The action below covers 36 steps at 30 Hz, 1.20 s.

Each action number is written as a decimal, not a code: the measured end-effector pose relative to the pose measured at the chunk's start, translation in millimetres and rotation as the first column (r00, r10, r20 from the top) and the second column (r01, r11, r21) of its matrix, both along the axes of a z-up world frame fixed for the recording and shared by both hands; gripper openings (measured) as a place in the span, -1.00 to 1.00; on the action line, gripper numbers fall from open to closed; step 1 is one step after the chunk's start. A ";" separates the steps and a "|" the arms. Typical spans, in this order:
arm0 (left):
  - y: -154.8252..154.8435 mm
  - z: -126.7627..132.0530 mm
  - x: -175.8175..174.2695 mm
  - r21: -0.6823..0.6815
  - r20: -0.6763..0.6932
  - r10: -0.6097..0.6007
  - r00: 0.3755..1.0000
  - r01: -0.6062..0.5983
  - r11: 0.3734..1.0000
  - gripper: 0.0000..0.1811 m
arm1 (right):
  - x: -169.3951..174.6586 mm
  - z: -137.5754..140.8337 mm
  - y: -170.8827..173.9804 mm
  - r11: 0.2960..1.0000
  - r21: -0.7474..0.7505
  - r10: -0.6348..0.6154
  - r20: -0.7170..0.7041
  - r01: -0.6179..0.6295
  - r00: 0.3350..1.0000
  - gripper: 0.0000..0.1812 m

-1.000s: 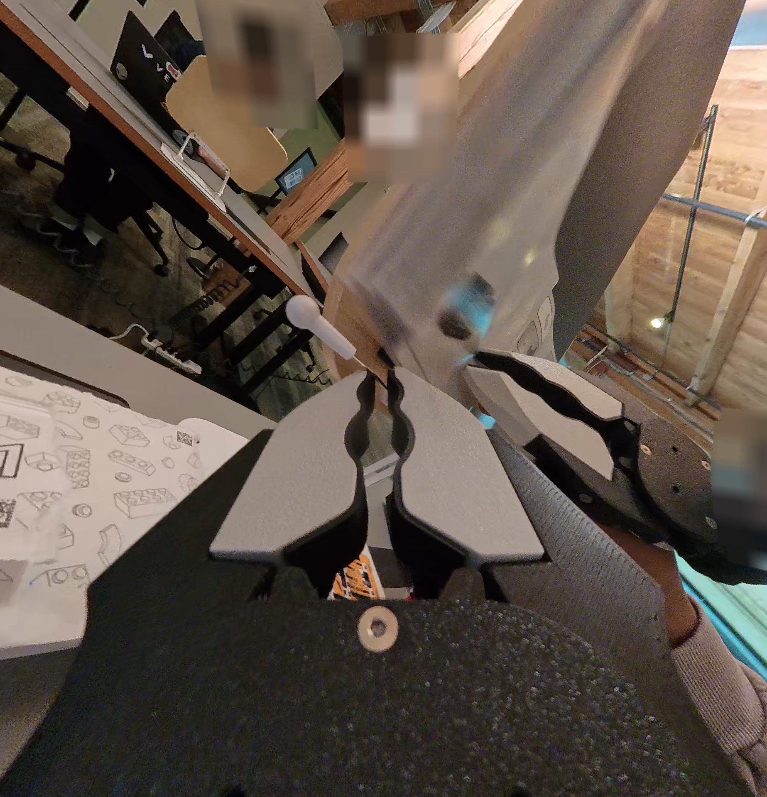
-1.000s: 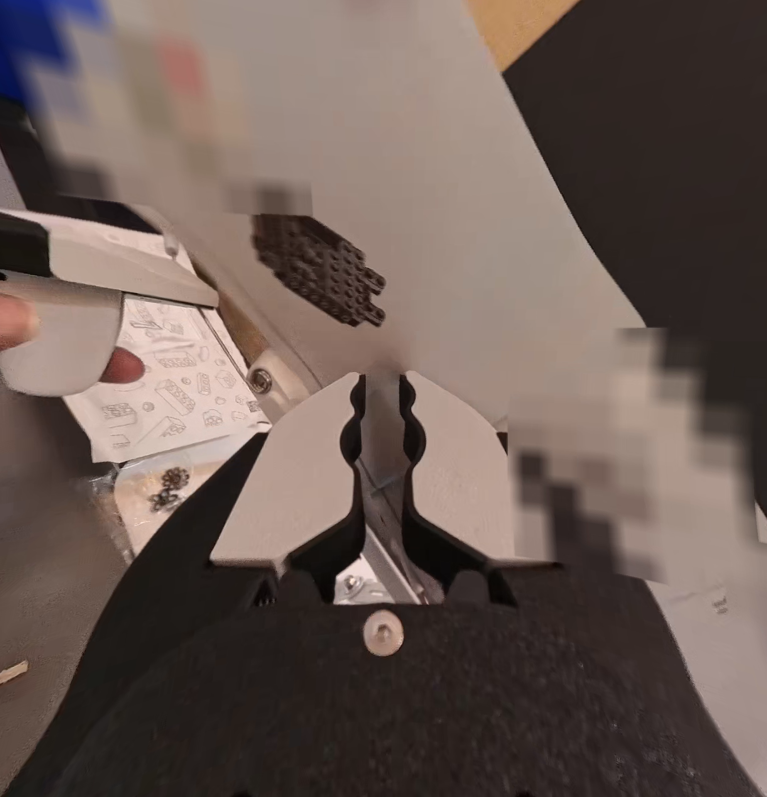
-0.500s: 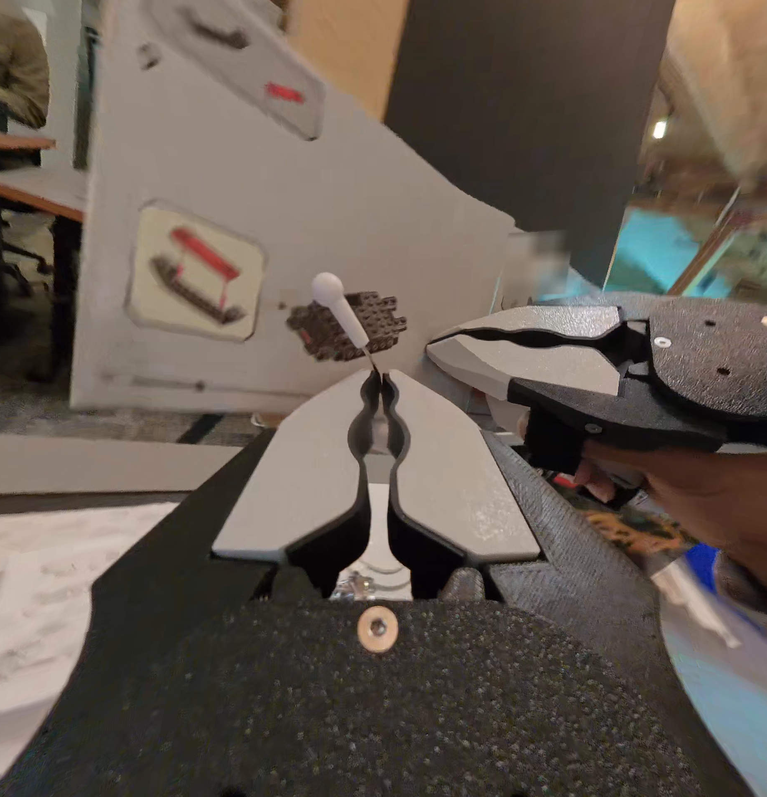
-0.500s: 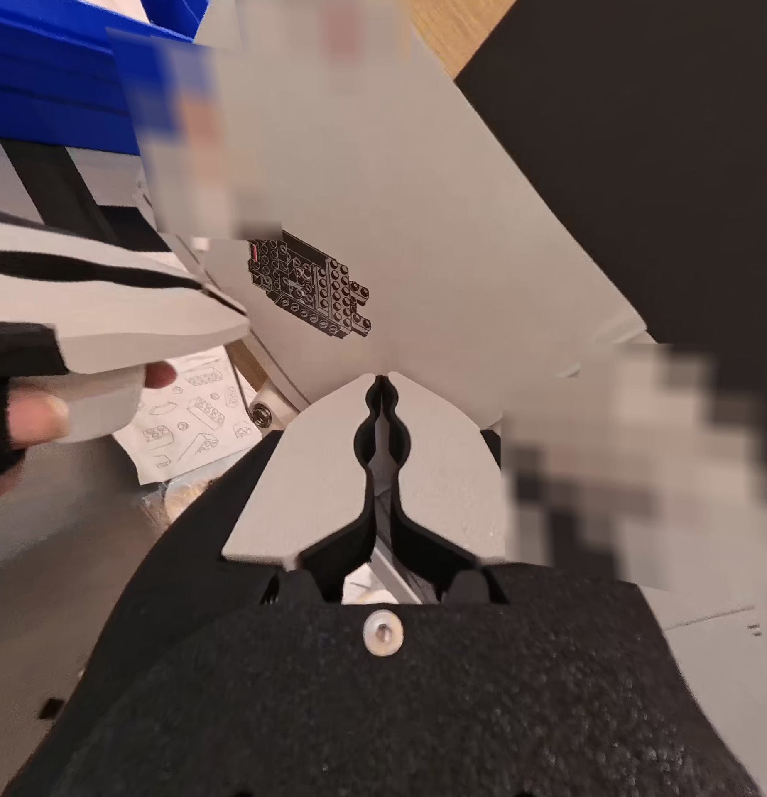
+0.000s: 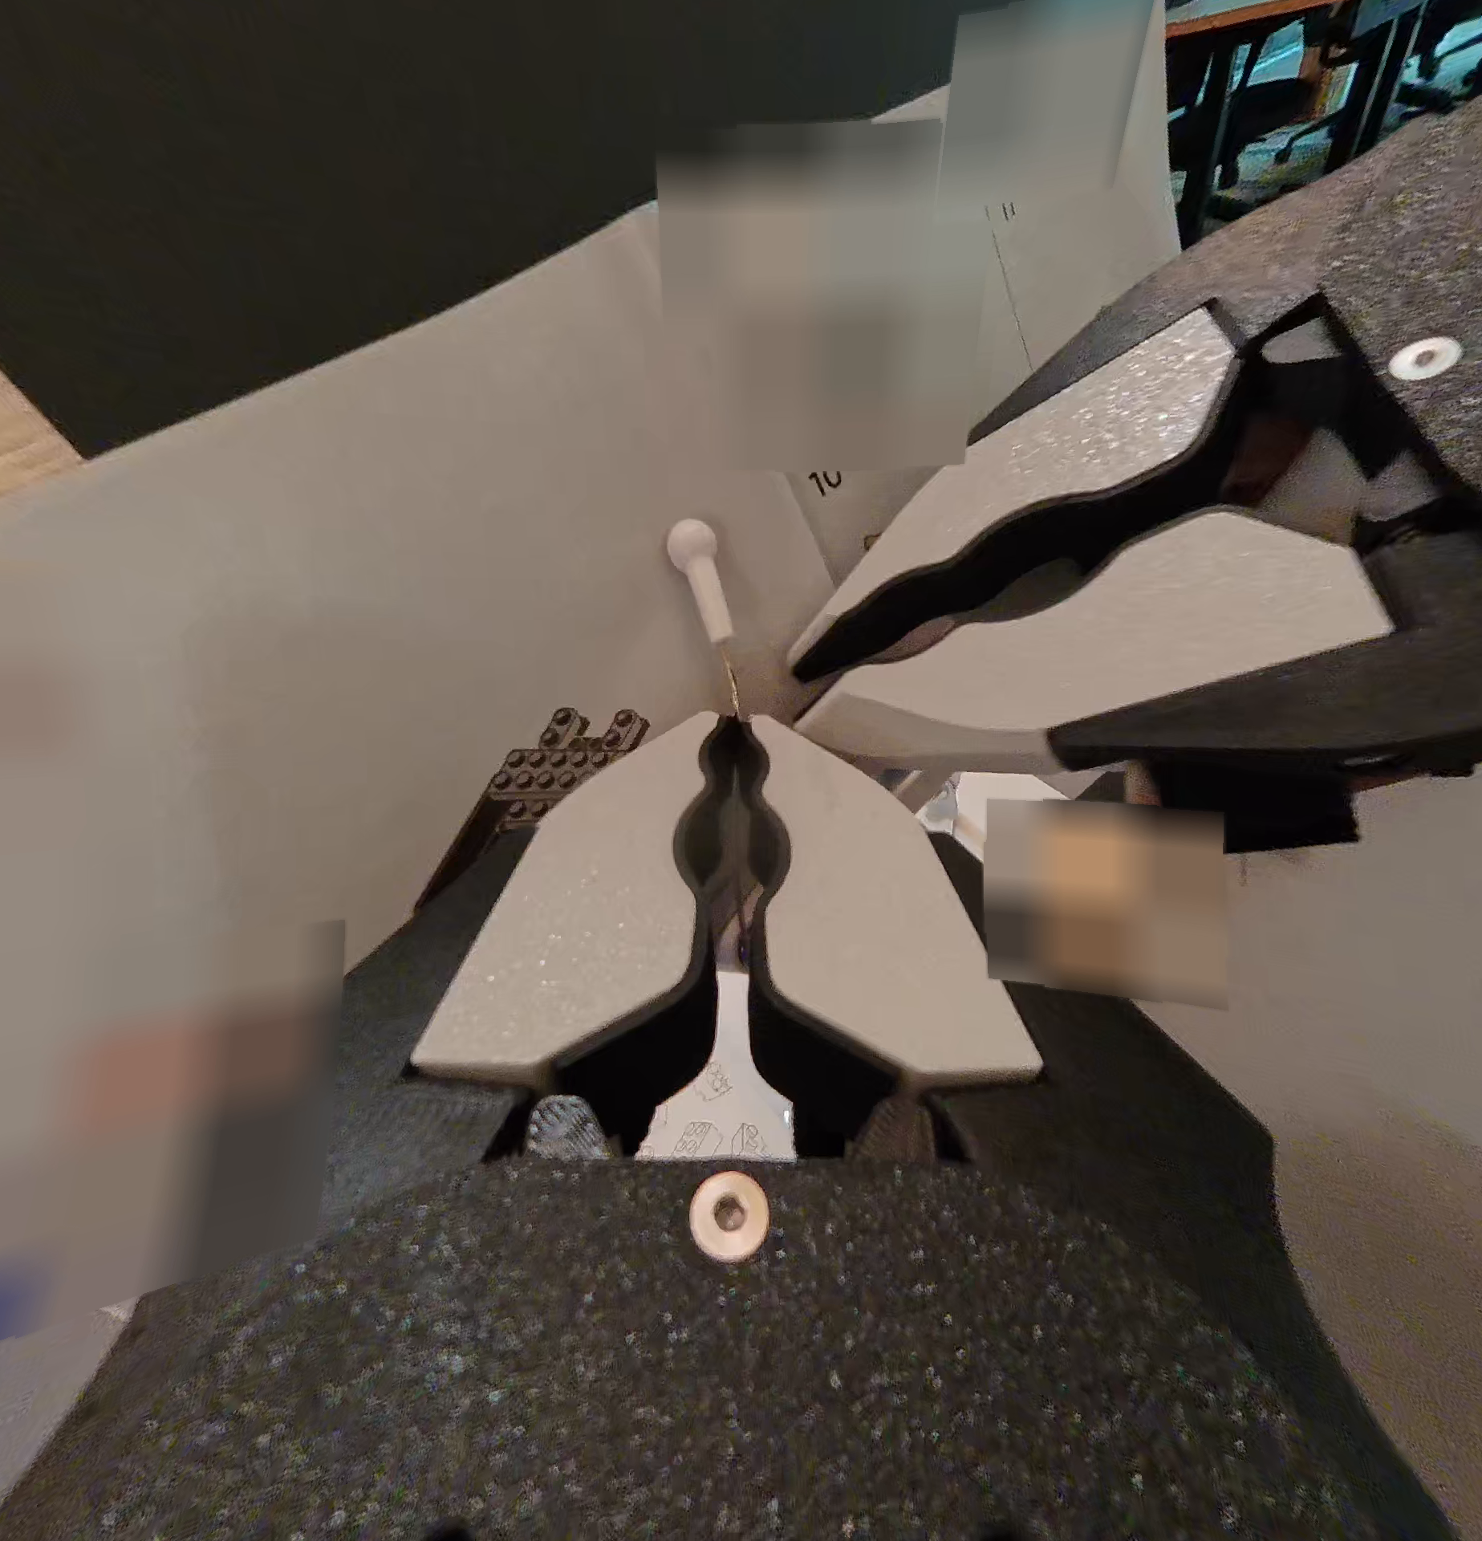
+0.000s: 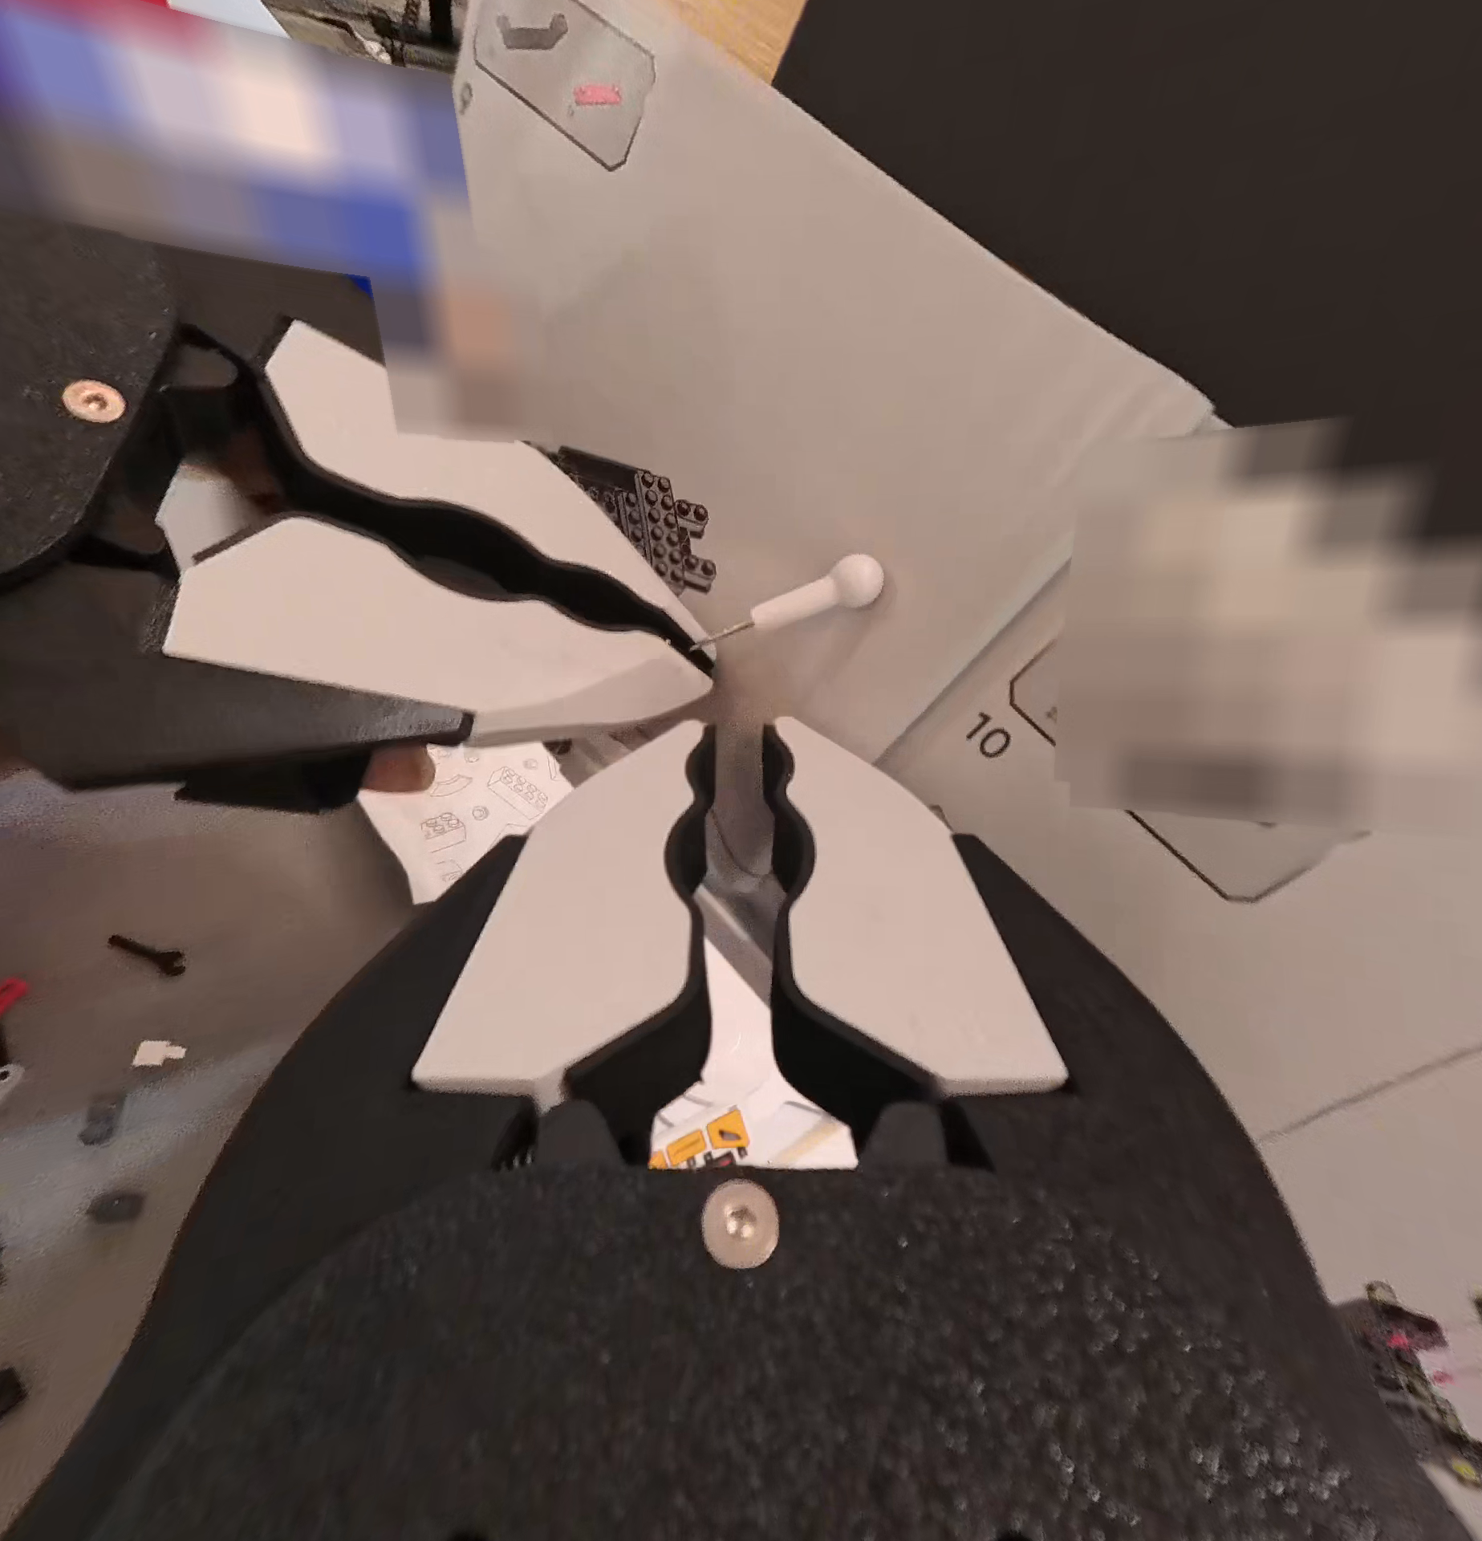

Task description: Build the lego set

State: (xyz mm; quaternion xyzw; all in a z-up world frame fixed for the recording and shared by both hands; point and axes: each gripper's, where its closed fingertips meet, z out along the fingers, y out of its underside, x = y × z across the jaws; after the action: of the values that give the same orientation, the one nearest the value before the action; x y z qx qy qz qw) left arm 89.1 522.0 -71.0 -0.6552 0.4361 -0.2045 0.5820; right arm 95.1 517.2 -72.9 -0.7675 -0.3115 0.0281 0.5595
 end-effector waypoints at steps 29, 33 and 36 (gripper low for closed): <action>-31.9 41.9 -119.4 0.005 0.389 0.331 0.860 -0.361 0.932 -1.00 | 49.7 3.9 -156.7 0.941 0.262 -0.160 -0.212 0.214 0.964 -1.00; -11.6 51.7 -120.2 -0.004 0.404 0.345 0.847 -0.376 0.927 -1.00 | 61.8 -15.1 -209.0 0.941 0.212 -0.206 -0.260 0.264 0.943 -1.00; 5.8 59.2 -118.9 0.002 0.399 0.360 0.843 -0.393 0.919 -1.00 | 85.7 -31.7 -234.1 0.915 0.199 -0.290 -0.279 0.350 0.915 -1.00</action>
State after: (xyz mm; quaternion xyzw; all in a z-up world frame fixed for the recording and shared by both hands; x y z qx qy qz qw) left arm -29.8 527.8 -11.9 -0.6488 0.1819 -0.1944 0.7129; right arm 180.7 283.1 -104.6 -0.7240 -0.1106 -0.0091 0.6808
